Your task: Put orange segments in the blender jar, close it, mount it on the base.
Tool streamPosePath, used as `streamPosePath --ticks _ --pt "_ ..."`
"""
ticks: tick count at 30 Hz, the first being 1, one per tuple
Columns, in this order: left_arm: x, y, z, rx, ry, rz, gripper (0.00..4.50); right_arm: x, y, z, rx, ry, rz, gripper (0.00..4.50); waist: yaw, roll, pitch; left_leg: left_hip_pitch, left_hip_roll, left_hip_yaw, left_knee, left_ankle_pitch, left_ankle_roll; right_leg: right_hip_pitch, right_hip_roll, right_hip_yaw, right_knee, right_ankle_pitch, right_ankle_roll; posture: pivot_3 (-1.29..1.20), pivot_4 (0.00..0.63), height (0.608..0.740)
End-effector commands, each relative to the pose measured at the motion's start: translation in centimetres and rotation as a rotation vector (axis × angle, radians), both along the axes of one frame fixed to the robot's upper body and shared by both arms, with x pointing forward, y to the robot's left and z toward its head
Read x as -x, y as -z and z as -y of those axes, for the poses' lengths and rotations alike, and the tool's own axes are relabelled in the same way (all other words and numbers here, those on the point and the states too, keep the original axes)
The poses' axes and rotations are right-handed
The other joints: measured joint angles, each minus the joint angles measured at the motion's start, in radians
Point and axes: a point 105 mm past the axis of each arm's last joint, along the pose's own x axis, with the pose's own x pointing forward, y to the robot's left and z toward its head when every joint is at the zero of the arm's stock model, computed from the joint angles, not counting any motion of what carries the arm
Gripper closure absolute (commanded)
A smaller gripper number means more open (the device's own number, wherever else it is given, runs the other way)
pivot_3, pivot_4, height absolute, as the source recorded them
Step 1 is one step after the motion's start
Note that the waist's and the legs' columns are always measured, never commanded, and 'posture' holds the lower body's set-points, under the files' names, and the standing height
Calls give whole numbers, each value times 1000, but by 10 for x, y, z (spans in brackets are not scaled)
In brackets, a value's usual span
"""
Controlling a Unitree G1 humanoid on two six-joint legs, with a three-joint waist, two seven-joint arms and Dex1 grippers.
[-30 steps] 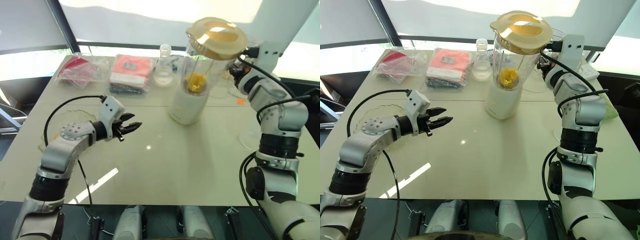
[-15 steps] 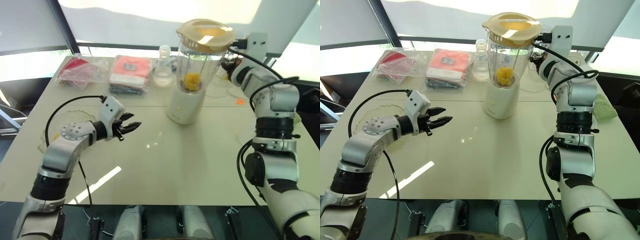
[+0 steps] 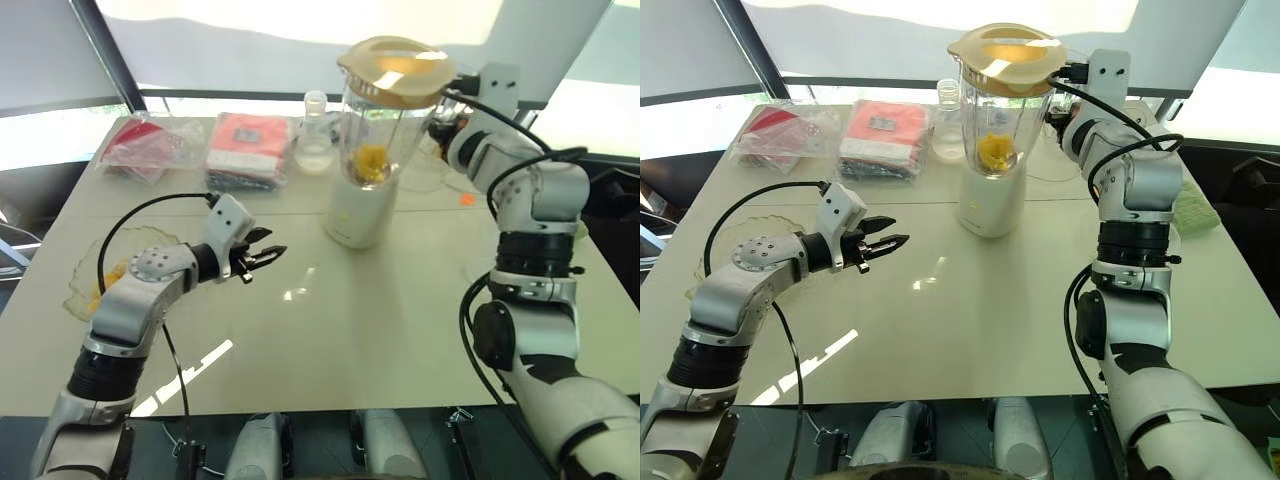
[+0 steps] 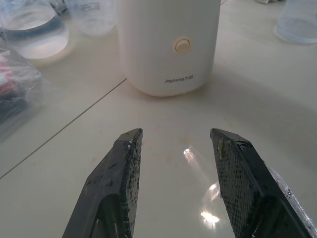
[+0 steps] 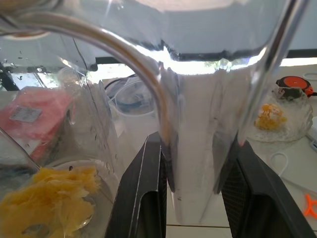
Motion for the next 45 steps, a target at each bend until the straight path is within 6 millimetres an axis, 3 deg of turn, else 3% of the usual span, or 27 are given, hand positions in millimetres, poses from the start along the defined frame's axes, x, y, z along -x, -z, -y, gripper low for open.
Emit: streamPosePath --ticks 1,14,17,21,27,37,45 --pt "-2 -10 4 1 10 54 2264 2 11 -31 -12 -115 -50 3529 -5 0 0 0 0 0 0 0 0 0 0 0 0 0 0 0 150 740" --pt "-2 -9 8 4 18 54 2264 -1 12 -32 35 -148 -33 3529 -16 0 0 1 0 0 0 0 0 0 0 0 0 0 -1 0 150 740" --pt "-2 -9 9 5 19 54 2201 -1 11 -31 60 -144 -26 2212 -15 0 0 1 1 0 0 0 0 0 1 0 0 0 -1 0 150 740" --pt "-2 -8 10 7 18 53 2201 0 10 -29 88 -134 -18 73 -13 1 1 -1 0 0 0 0 0 -1 0 1 0 1 -1 0 150 740" --pt "-3 -8 10 5 20 51 2201 5 7 -26 94 -114 -16 29 2 1 1 -4 -1 0 0 0 0 -4 -2 0 -1 1 -1 0 150 740" --pt "-5 -7 12 5 31 48 2201 19 23 -14 82 -69 -65 29 14 1 1 -11 -2 0 1 0 0 -8 -2 0 -2 1 0 0 150 740" --pt "-5 -9 12 5 41 53 2201 38 36 7 117 -5 -101 29 13 1 1 -11 -2 0 1 0 0 -9 -1 0 -2 1 0 0 150 740"
